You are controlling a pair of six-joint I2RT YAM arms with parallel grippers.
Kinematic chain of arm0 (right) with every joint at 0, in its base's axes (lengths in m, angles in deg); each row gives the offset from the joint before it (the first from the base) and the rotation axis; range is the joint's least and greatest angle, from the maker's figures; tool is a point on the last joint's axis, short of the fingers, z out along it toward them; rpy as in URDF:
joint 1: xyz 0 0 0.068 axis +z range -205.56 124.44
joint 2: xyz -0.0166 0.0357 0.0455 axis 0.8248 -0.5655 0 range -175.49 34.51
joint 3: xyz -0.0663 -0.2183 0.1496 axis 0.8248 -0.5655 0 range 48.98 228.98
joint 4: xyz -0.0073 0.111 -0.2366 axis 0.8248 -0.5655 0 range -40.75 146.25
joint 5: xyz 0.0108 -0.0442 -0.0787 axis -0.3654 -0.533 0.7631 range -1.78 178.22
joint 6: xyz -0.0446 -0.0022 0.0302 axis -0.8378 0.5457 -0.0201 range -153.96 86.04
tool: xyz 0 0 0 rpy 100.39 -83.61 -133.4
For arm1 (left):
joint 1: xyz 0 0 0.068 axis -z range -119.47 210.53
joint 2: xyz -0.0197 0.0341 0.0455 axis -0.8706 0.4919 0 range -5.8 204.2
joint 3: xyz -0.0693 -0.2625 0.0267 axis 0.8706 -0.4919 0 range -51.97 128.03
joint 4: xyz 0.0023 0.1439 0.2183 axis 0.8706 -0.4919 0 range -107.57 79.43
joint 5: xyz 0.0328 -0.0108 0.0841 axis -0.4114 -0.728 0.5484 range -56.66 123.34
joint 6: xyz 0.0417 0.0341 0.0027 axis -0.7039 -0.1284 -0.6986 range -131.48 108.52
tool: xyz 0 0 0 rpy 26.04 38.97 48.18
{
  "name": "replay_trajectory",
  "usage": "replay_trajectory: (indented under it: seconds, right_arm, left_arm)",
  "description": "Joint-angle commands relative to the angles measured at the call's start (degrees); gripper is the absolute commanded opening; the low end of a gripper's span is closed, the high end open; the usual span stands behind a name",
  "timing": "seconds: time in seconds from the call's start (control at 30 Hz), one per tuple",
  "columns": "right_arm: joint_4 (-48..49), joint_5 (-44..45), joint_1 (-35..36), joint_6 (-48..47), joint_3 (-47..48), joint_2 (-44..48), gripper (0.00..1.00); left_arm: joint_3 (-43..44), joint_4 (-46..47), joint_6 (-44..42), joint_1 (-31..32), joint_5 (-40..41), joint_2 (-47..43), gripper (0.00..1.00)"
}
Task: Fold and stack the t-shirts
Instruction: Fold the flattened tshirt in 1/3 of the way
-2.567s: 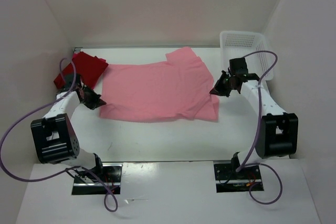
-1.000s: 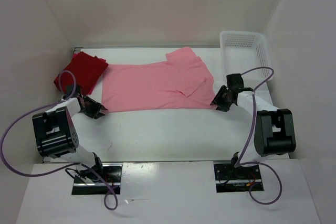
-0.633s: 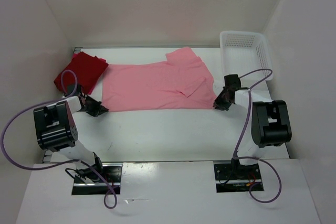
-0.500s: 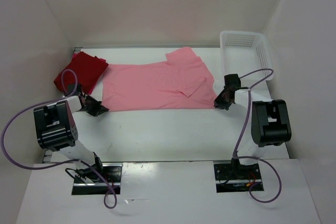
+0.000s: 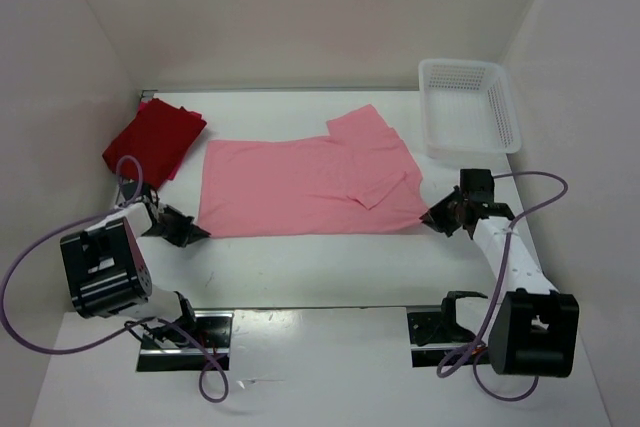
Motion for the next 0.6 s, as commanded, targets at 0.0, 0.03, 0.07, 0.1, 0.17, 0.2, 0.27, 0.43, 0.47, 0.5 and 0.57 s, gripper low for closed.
replay_trajectory:
  seconds: [0.0, 0.03, 0.07, 0.1, 0.17, 0.2, 0.27, 0.43, 0.47, 0.5, 0.57]
  right_arm:
    - [-7.97, 0.09, 1.87, 3.02, 1.65, 3.45, 0.26]
    - [-8.67, 0.09, 2.40, 3.02, 1.65, 5.46, 0.37]
    - [-8.68, 0.09, 2.40, 3.02, 3.13, 5.48, 0.55]
    - [-9.28, 0.62, 2.92, 2.24, 3.75, 5.48, 0.59]
    - [-8.07, 1.15, 3.45, -0.13, 6.20, 5.48, 0.62]
    - [-7.19, 1.15, 4.24, -1.18, 7.35, 4.44, 0.62]
    - [-3.51, 0.63, 6.69, -3.91, 9.56, 1.20, 0.53]
    - [5.99, -5.00, 11.88, -7.87, 12.72, -12.34, 0.00]
    - [8.09, -4.22, 14.50, -7.87, 13.25, -15.75, 0.00]
    - [9.68, -3.43, 15.66, -7.87, 13.25, -16.92, 0.00]
    - [12.84, -1.93, 17.07, -7.87, 13.25, -20.86, 0.03]
  left_arm:
    - [-2.08, -7.21, -0.61, -1.57, -3.45, -8.18, 0.00]
    - [-2.69, -9.22, -0.61, -1.57, -3.46, -10.31, 0.18]
    - [-2.70, -10.64, -0.61, -1.57, -4.07, -12.42, 0.32]
    - [-2.09, -11.70, -0.61, -1.57, -4.07, -16.44, 0.45]
    - [0.72, -14.77, -2.43, -1.57, -2.85, -18.76, 0.65]
    - [1.78, -14.78, -3.06, -1.57, -2.84, -18.77, 0.66]
    - [4.15, -13.91, -3.59, -0.87, -1.53, -18.77, 0.66]
    - [7.58, -3.11, -1.57, 7.38, -3.37, -15.52, 0.37]
    - [8.37, -1.09, -0.70, 9.14, -3.37, -14.73, 0.32]
    - [10.12, -1.07, -0.17, 10.98, -1.89, -14.72, 0.26]
    - [11.36, 0.42, 0.62, 16.78, 1.62, -13.50, 0.13]
